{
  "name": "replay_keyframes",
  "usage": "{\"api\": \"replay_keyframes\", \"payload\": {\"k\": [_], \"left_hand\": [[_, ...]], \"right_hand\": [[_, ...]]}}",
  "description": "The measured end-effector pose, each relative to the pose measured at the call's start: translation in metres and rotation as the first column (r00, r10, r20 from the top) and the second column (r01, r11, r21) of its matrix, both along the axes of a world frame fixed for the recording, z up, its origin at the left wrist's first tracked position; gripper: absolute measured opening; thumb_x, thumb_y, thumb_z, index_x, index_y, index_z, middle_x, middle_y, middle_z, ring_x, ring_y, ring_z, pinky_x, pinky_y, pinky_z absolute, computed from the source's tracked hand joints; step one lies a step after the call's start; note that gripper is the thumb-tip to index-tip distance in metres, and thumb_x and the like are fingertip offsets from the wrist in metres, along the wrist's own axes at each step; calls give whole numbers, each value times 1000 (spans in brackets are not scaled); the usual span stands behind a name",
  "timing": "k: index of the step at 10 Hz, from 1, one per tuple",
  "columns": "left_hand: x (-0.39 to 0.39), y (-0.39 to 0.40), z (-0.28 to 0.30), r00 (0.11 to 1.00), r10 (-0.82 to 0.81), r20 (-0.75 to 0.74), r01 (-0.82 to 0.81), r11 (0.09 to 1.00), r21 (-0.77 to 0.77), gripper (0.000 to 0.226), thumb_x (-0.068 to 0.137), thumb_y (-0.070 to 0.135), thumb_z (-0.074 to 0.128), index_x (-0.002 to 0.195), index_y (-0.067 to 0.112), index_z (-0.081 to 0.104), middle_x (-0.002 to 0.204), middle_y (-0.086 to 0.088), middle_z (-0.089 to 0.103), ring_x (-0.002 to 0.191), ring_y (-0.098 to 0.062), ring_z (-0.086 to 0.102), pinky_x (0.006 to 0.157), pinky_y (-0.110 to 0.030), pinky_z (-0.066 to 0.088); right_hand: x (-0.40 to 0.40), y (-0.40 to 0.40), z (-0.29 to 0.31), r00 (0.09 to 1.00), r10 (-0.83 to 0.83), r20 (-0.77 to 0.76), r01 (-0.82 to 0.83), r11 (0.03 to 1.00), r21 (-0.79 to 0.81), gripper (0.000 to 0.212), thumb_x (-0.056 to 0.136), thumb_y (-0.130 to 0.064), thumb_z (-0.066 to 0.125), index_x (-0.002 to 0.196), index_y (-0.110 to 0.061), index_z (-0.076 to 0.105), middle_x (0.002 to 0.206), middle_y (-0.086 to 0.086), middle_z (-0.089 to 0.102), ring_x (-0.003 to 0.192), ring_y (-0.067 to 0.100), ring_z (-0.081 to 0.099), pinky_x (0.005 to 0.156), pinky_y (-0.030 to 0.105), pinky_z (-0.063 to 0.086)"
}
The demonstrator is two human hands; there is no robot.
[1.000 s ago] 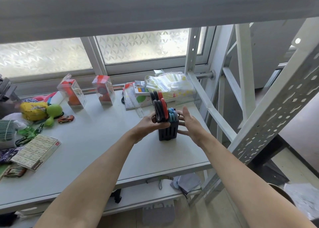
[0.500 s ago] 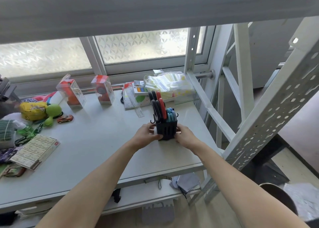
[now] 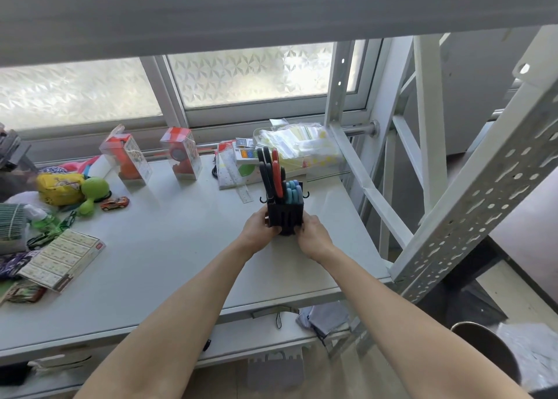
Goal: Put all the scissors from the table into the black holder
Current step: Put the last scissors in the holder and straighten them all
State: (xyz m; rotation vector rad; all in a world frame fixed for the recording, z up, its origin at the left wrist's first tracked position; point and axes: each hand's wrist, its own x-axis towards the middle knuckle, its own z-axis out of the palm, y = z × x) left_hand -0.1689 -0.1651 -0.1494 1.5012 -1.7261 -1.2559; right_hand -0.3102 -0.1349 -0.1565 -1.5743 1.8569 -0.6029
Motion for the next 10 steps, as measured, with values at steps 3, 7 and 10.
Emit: {"api": "replay_keyframes", "payload": {"k": [3, 7, 10], "left_hand": [[5, -4, 10, 1000, 20, 3, -20, 1000, -23, 65, 81, 21, 76, 138, 14, 45, 138, -5, 54, 124, -25, 51, 99, -35, 45], [5, 0, 13, 998, 44, -41, -42, 998, 40, 71, 85, 14, 72, 145, 18, 34, 149, -10, 40, 118, -28, 60, 89, -44, 56], [13, 19, 2, 976, 195, 99, -209, 965, 160, 84, 87, 19, 69, 154, 12, 19, 154, -14, 30, 129, -30, 48, 87, -36, 56]], "right_hand": [[-9, 3, 7, 991, -43, 130, 32, 996, 82, 60, 100, -28, 50, 153, -21, 24, 143, 16, 41, 132, 33, 46, 109, 45, 41], [-4, 10, 9, 977, -55, 207, 44, 997, 59, 52, 98, -20, 53, 147, -17, 36, 134, 14, 56, 122, 29, 55, 103, 43, 47], [-3, 21, -2, 956, -245, 158, 231, 968, 99, 29, 93, -29, 56, 113, -10, 46, 111, 9, 61, 89, 23, 56, 66, 30, 43]]}}
